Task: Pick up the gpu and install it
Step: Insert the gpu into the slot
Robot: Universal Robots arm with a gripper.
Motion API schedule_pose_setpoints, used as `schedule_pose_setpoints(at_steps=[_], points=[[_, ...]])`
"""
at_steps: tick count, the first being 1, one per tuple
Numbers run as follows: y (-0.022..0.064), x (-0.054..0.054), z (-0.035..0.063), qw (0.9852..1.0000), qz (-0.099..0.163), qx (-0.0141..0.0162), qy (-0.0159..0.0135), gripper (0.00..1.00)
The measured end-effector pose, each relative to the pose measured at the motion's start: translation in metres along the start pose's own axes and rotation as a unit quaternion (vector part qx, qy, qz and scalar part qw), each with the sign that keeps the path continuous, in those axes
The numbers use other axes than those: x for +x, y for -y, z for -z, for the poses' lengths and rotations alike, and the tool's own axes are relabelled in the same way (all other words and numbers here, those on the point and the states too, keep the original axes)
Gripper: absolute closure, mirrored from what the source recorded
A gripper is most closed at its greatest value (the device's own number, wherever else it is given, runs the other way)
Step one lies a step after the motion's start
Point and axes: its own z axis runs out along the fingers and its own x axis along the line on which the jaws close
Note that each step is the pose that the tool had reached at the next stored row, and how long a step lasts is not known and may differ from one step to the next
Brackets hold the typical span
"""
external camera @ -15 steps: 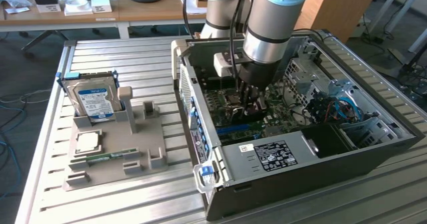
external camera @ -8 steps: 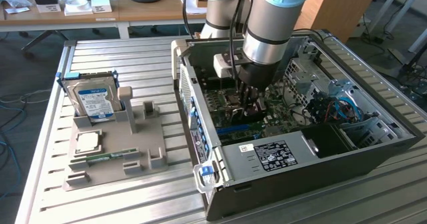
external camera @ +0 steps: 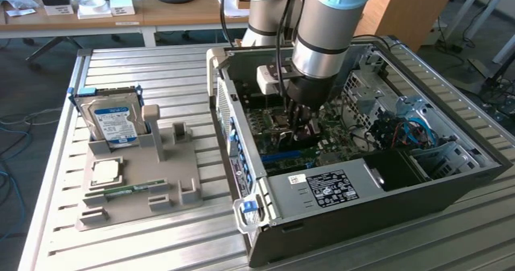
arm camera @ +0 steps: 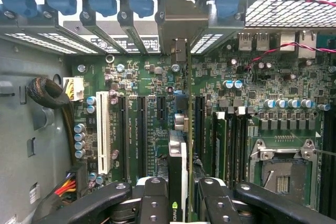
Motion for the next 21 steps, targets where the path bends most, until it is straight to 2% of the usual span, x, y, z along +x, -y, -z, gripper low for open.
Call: schedule_pose_setpoints(at_steps=[21], points=[[-0.0001,0.0006,-0.0093,1.0,0.0,0.0,-0.0004,0.73]])
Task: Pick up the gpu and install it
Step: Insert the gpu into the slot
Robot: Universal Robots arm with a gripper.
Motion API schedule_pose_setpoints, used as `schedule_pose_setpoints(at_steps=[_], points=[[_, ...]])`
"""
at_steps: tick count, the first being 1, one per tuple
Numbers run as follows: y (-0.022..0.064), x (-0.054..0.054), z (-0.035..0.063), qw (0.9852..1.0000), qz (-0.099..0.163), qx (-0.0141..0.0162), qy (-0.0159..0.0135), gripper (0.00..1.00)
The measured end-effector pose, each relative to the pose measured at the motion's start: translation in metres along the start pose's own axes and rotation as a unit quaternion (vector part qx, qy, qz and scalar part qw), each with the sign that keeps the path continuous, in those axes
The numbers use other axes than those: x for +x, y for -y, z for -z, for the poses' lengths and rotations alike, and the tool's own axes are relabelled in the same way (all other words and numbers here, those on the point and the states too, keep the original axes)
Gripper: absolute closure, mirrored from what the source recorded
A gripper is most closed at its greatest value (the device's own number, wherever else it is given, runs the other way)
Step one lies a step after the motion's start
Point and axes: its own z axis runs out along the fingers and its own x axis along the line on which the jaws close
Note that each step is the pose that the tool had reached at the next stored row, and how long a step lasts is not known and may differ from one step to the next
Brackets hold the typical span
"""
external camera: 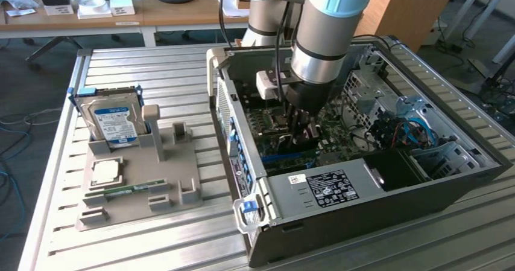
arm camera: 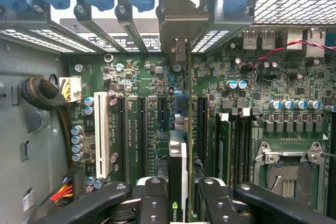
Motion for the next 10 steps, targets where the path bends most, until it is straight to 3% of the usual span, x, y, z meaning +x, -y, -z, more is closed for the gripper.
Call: schedule_pose_setpoints(at_steps=[10], points=[[-0.0005,-0.0001,-0.0017,1.0,0.0,0.0001,0.0002,0.73]])
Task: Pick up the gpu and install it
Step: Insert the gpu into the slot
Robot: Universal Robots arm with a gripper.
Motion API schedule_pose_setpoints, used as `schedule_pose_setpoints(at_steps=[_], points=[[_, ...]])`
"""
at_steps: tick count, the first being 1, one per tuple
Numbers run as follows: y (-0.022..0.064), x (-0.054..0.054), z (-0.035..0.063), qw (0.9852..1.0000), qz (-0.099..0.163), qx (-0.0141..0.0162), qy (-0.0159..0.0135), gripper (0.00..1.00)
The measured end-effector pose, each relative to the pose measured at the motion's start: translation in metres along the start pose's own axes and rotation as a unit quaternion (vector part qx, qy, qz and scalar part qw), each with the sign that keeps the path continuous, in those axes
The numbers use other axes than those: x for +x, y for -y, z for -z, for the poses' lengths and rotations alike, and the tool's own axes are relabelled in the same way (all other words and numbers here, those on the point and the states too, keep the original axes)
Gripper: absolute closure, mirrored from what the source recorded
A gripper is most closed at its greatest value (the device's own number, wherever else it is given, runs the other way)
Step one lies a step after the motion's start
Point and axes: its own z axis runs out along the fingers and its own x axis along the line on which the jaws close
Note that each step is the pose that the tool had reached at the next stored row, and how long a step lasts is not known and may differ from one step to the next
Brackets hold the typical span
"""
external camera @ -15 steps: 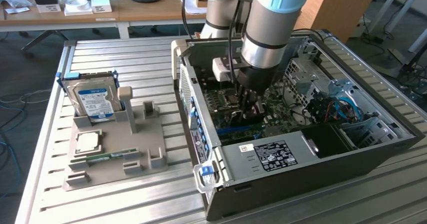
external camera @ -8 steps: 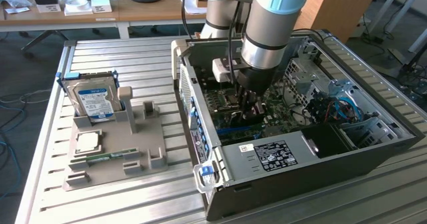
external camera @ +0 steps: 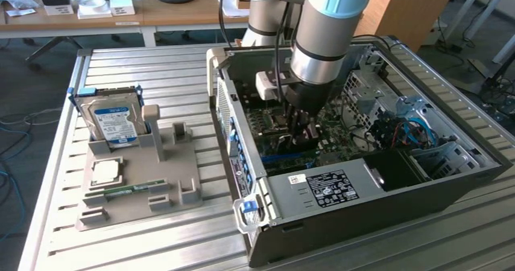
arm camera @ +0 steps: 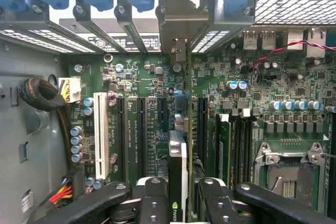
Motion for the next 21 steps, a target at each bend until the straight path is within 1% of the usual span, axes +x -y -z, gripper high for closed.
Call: schedule_pose_setpoints(at_steps=[8,21], points=[[-0.0011,-0.0019,-0.0033,1.0,0.0,-0.0001,-0.0003,0.73],[-0.0012,-0.0019,-0.0081,1.0,0.0,-0.0001,-0.0003,0.73]])
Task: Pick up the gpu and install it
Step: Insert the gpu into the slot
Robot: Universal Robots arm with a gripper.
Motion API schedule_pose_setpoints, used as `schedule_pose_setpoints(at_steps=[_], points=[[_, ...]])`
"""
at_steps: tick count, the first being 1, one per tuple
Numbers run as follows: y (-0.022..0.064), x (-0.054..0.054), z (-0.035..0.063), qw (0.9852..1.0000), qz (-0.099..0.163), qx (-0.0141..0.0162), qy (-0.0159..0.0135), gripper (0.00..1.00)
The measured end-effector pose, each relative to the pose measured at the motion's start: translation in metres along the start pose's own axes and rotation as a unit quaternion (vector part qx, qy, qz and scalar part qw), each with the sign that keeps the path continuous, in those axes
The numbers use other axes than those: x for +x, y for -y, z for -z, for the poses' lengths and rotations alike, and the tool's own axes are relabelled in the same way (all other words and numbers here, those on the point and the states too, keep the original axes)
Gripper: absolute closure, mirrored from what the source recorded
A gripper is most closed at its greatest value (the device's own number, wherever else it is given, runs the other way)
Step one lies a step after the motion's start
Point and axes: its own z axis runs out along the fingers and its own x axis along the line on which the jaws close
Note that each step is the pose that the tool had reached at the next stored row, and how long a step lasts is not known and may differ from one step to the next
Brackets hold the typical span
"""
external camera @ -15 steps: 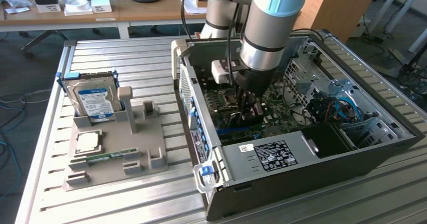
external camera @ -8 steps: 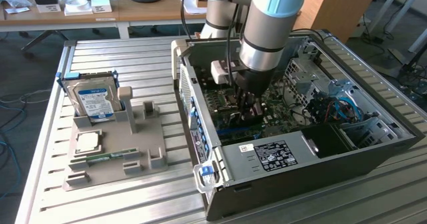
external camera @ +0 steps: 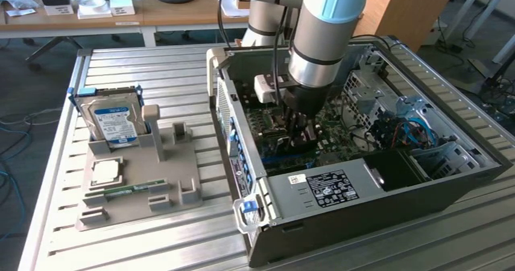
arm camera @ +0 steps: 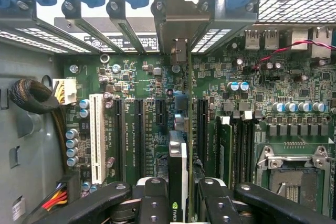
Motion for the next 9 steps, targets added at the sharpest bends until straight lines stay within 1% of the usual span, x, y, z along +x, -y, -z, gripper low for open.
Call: schedule_pose_setpoints(at_steps=[3,9], points=[[0.0,0.0,-0.0016,1.0,0.0,0.0002,0.0003,0.73],[0.0,0.0,-0.0018,1.0,0.0,0.0001,0.0001,0.73]])
